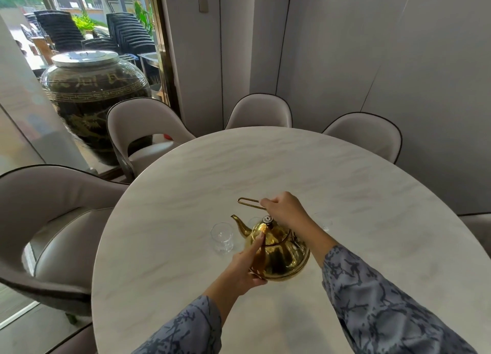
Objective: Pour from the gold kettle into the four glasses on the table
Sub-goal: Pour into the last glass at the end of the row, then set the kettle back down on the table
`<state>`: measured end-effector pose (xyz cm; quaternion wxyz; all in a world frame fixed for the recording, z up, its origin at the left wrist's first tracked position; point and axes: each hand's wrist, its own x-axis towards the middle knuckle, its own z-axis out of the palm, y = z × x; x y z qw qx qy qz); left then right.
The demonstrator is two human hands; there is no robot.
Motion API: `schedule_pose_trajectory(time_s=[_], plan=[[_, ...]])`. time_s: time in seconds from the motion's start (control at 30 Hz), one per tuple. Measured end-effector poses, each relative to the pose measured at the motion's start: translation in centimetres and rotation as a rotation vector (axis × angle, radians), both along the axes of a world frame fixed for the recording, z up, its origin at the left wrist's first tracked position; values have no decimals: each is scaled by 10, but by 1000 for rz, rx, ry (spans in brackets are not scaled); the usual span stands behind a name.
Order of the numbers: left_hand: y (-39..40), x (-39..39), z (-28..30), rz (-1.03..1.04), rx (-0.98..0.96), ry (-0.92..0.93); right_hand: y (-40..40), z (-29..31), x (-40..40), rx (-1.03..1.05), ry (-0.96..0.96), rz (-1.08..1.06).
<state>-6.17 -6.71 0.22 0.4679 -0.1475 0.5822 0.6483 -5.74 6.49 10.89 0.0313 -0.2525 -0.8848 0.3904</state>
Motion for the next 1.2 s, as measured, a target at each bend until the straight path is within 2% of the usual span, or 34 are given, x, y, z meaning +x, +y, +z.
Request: schedule_pose_trajectory(time_s=[0.1,0.33,0.77,1.2], plan=[[10,5,-5,33,-63,59,11,-2,23,-95,54,-67],[56,45,27,-22,-75,104,58,4,80,-279,160,-230],[186,115,17,-201,-165,136,167,-22,166,-286,225,-485],[277,98,-13,-282,-184,-12,257,-71,161,-257,213,-575]])
